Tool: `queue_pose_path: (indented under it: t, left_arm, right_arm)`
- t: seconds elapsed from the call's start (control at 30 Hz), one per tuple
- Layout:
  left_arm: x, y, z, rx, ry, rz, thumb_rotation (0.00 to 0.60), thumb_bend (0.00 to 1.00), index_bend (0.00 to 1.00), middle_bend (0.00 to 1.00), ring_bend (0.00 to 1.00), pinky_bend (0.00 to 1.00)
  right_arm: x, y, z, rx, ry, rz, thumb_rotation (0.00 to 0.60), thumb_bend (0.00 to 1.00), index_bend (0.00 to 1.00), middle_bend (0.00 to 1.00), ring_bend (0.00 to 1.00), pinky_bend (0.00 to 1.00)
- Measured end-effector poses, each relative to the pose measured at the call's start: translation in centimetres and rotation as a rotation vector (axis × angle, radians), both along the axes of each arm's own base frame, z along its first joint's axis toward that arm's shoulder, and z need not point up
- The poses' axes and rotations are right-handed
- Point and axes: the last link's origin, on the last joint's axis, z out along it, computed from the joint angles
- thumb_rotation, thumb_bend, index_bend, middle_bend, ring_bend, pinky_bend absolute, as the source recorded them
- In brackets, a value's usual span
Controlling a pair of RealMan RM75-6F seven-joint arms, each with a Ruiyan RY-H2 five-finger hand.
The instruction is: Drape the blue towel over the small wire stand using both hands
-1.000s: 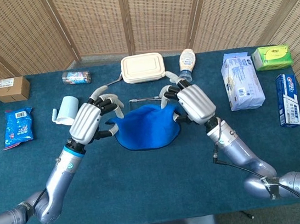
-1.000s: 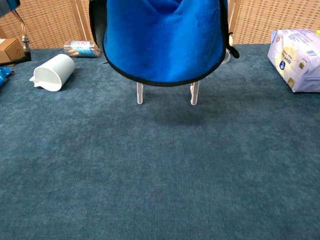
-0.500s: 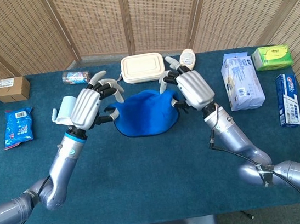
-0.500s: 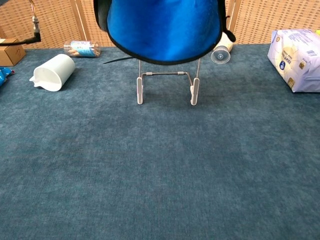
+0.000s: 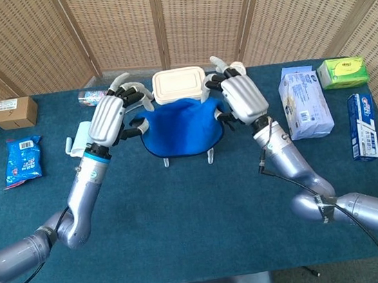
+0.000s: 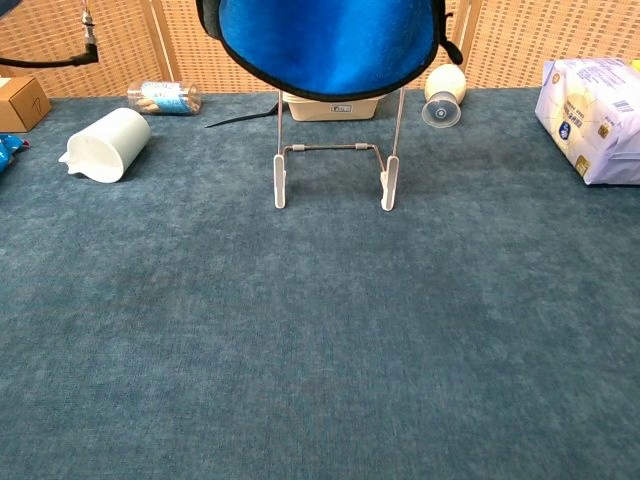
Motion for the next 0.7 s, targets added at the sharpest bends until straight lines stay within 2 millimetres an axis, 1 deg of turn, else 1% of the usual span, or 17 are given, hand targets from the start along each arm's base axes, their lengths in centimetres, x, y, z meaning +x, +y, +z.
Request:
queue_pose_path:
  t: [0.2,0.4,0.53,0.7]
  left_arm:
    - [-0.2,1.2,-0.6,-0.003,0.008,0.03,0.6,0.5,0.81,0.44,0.3,0.11]
    - [-0.8,2.6,-1.9,-0.018,0.016,0.068,0.6,0.5,0.82,0.44,0.3,0.11]
    - [-1.0,3.2,-2.9,-0.037,0.014,0.085,0.6,0.5,0.81,0.44,0.31,0.11]
    - [-1.3,3.4,-4.1,-0.07,0.012,0.097,0.6,0.5,0.81,0.44,0.31,0.11]
  right_arm:
    - [-0.1,-1.1,-0.6,-0.006,0.023,-0.022,0.6,0.44,1.0,0.4,0.03,0.2]
    - [-0.7,-2.1,-1.5,-0.009,0.05,-0.049,0.6,0.44,1.0,0.4,0.03,0.2]
    - [-1.1,-2.5,-2.0,-0.009,0.059,-0.061,0.6,0.44,1.0,0.4,0.03,0.2]
    - [-1.8,-2.7,-2.5,0.002,0.069,-0.076,0.6,0.44,1.0,0.4,0.03,0.2]
